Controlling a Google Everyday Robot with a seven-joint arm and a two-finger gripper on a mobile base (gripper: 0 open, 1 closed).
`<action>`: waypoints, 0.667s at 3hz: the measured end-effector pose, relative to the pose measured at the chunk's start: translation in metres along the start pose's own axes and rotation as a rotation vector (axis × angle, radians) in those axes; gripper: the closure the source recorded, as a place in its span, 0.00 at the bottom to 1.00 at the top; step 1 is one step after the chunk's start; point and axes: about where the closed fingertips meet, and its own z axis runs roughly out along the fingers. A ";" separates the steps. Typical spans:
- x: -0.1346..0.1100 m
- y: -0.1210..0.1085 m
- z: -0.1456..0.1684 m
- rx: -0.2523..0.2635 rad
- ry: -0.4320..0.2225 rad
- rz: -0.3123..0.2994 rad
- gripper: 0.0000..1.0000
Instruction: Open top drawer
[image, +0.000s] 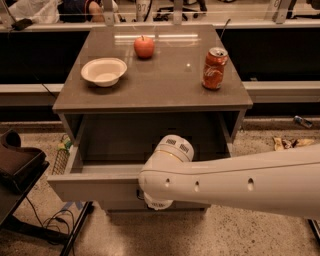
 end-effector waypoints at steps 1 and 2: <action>0.000 0.000 0.000 0.000 0.000 0.000 1.00; -0.001 -0.009 -0.016 0.035 0.010 -0.025 1.00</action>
Offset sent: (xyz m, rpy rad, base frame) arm 0.0286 -0.0097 0.0901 -0.0847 -0.1571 0.0812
